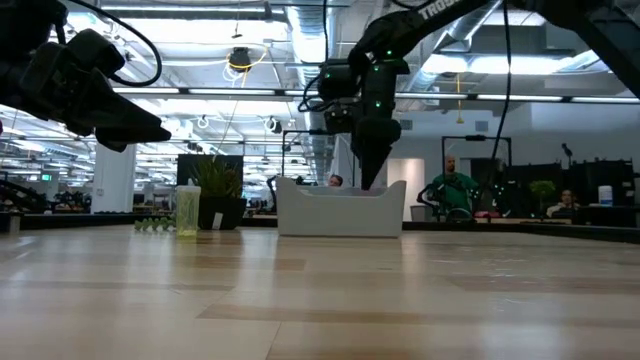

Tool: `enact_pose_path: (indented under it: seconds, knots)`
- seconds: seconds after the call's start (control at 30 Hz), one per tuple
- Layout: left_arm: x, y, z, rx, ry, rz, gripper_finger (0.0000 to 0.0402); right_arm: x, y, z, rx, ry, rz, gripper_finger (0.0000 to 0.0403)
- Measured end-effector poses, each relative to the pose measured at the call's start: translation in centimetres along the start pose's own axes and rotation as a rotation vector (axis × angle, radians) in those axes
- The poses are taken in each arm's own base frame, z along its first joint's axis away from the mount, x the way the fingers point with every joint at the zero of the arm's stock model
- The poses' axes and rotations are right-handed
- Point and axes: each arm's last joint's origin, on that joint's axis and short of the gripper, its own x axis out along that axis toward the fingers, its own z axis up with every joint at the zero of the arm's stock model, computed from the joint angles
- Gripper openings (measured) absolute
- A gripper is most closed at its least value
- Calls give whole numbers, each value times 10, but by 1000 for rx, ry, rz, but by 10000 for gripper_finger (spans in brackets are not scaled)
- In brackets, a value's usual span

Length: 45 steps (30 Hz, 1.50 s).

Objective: Pick and place pill bottles into a basket
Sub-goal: Put the red pill bottle into the bin

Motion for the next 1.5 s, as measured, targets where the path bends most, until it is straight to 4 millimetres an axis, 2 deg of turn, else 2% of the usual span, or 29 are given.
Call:
enact_pose_path:
  seconds: [0.77, 1.03, 1.5]
  knots:
    - [0, 0, 0, 1, 2, -7, 199, 4, -17, 0, 47, -66, 19, 109]
    - [0, 0, 0, 1, 1, -8, 199, 26, -18, 2, 47, -28, 35, 109]
    - [0, 0, 0, 1, 2, -8, 199, 28, -23, 0, 67, -50, 21, 109]
